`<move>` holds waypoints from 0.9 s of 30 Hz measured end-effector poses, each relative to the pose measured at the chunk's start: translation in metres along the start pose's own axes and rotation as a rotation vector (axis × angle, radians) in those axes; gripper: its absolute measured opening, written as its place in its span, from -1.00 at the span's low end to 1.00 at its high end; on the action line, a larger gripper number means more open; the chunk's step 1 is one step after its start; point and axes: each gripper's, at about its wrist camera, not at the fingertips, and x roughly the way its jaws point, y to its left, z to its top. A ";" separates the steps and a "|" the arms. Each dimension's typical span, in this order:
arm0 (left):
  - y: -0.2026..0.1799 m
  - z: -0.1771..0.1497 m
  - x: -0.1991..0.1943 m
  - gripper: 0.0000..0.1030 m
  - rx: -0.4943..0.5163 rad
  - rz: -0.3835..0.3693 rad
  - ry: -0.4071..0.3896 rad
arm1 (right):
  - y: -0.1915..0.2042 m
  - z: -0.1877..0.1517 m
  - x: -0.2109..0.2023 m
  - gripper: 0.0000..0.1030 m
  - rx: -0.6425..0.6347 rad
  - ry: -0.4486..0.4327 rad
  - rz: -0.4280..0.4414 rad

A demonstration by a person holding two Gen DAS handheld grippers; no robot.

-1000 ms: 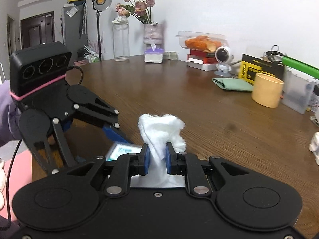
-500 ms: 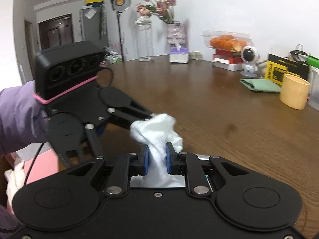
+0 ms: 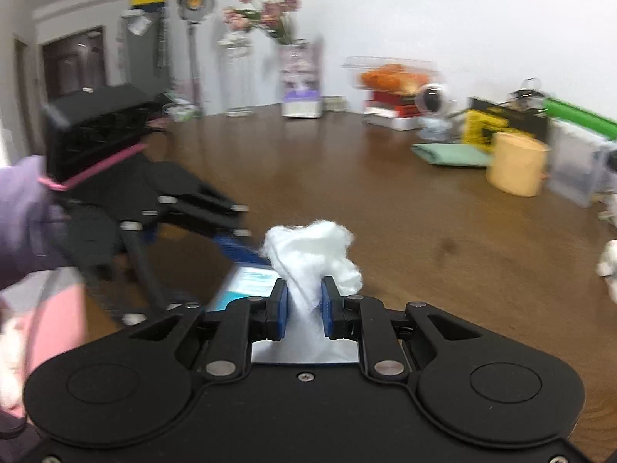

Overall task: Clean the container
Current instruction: 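Wipe the box edge with the tissue in the right gripper, then press the tissue onto the box end and rub with the right gripper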

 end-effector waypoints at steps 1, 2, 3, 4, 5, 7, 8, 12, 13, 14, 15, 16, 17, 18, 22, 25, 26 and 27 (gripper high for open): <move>0.000 0.000 0.000 0.11 0.000 0.000 0.000 | 0.005 0.001 0.002 -0.64 0.001 0.003 0.044; 0.001 0.000 0.000 0.12 0.001 0.001 0.000 | 0.010 0.002 0.004 -0.64 -0.009 0.006 0.067; 0.001 0.000 0.000 0.12 0.001 0.001 0.001 | 0.015 0.003 0.008 -0.64 -0.026 0.008 0.080; 0.001 0.000 0.000 0.12 0.002 0.002 0.001 | 0.019 0.004 0.011 -0.64 -0.045 0.007 0.086; 0.001 0.000 0.000 0.12 0.003 0.003 0.001 | 0.021 0.006 0.015 -0.64 -0.066 0.004 0.082; 0.000 0.000 0.000 0.12 0.003 0.002 0.001 | 0.019 0.009 0.021 -0.64 -0.066 -0.001 0.067; -0.001 0.000 0.000 0.12 0.003 0.002 0.001 | 0.017 0.011 0.023 -0.65 -0.064 -0.003 0.054; -0.001 0.000 0.000 0.12 0.002 0.000 0.000 | 0.006 0.013 0.024 -0.65 -0.056 0.003 -0.012; -0.001 0.000 0.000 0.12 0.002 0.000 0.000 | 0.002 0.013 0.022 -0.65 -0.051 0.005 -0.031; -0.001 0.000 0.000 0.12 0.001 0.000 0.000 | -0.001 0.012 0.020 -0.65 -0.046 0.006 -0.047; -0.001 0.000 0.000 0.12 0.001 0.000 0.000 | -0.005 0.011 0.018 -0.65 -0.039 0.007 -0.061; -0.001 0.000 0.000 0.12 0.001 0.000 0.000 | -0.009 0.009 0.016 -0.64 -0.032 0.008 -0.072; -0.001 0.000 0.000 0.12 0.001 0.000 0.000 | -0.011 0.008 0.014 -0.64 -0.026 0.010 -0.077; -0.001 0.000 0.000 0.12 0.001 0.000 0.000 | -0.014 0.006 0.012 -0.64 -0.020 0.011 -0.083; -0.001 0.000 -0.001 0.12 0.000 0.000 0.000 | -0.015 0.003 0.008 -0.64 -0.018 0.014 -0.086; -0.001 0.000 -0.001 0.12 0.001 0.000 0.000 | -0.013 0.003 0.006 -0.64 -0.028 0.016 -0.089; -0.002 0.000 -0.001 0.12 0.001 0.000 0.000 | -0.012 0.003 0.006 -0.64 -0.028 0.016 -0.089; -0.002 0.000 -0.001 0.12 0.001 0.000 0.000 | -0.012 0.003 0.005 -0.64 -0.029 0.016 -0.089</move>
